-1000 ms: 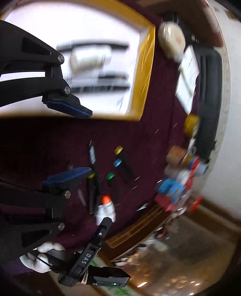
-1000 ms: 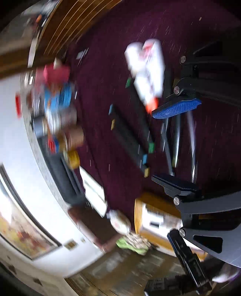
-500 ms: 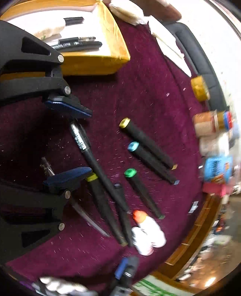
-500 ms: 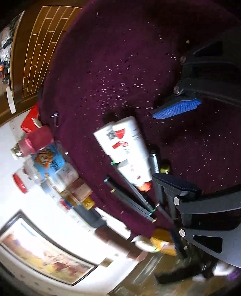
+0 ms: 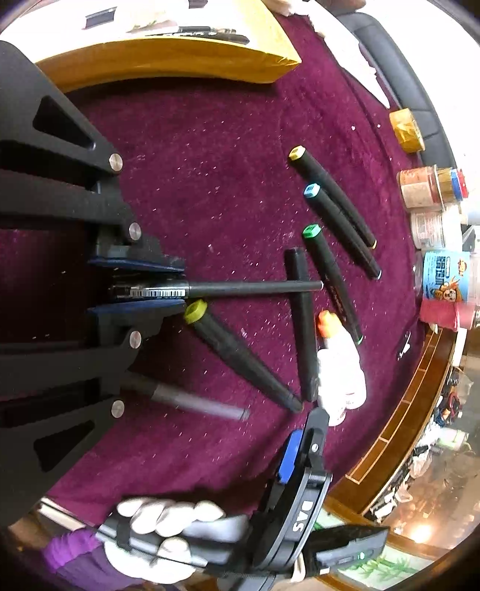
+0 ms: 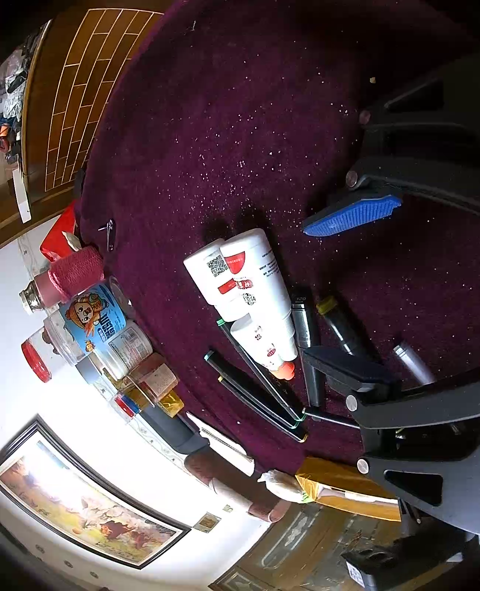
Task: Organize rigid objects
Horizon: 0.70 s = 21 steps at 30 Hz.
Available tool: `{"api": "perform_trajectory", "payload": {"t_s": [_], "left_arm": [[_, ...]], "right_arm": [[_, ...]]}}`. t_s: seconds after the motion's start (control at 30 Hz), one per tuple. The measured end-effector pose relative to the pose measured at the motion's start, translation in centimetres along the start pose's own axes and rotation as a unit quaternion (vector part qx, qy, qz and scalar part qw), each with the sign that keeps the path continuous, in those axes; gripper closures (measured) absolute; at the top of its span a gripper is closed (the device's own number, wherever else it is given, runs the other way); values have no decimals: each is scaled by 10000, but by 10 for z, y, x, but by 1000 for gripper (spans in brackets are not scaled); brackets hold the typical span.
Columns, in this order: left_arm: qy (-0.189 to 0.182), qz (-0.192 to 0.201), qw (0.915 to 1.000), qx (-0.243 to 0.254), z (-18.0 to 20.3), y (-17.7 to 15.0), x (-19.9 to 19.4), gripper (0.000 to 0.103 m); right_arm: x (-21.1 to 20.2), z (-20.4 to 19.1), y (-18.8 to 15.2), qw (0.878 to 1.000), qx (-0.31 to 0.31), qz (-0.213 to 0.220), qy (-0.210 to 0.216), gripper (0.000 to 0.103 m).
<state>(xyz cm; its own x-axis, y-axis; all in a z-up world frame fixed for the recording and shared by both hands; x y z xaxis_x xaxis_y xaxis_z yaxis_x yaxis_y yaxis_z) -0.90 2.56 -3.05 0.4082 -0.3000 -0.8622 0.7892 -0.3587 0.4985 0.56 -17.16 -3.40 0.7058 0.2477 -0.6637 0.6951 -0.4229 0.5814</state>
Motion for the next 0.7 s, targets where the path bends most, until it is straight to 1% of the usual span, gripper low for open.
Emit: {"api": "perform_trajectory", "payload": {"t_s": [0.1, 0.2, 0.3, 0.5, 0.7], "left_arm": [[51, 87, 9998, -176, -3, 5, 3, 91], [243, 211, 9994, -131, -1, 10, 6, 91], [397, 250, 9988, -101, 1, 5, 5, 92], [492, 241, 9978, -361, -3, -7, -3, 92], [614, 306, 9966, -454, -2, 2, 3, 90]], "right_arm": [[0, -1, -1, 10000, -36, 0, -33, 46], [1, -1, 0, 10000, -39, 1, -37, 46], [1, -1, -1, 10000, -51, 1, -49, 46], [1, -1, 0, 10000, -51, -1, -49, 46], [1, -1, -1, 9999, -77, 3, -84, 45]]}}
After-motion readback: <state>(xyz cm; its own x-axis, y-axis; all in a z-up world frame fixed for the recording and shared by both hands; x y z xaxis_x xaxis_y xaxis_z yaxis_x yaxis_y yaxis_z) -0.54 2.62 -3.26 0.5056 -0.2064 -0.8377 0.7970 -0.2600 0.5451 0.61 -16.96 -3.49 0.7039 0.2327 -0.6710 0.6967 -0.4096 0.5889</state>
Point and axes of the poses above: each gripper's, at about its wrist camera, not at the fingertips, and x roughly the way its jaws point, z to its right, y to its top, the point moved 6 cm from there along x, roughly the way its jaws point, and after that the axes turned 1 degree about -x, right-handed, at the moved point
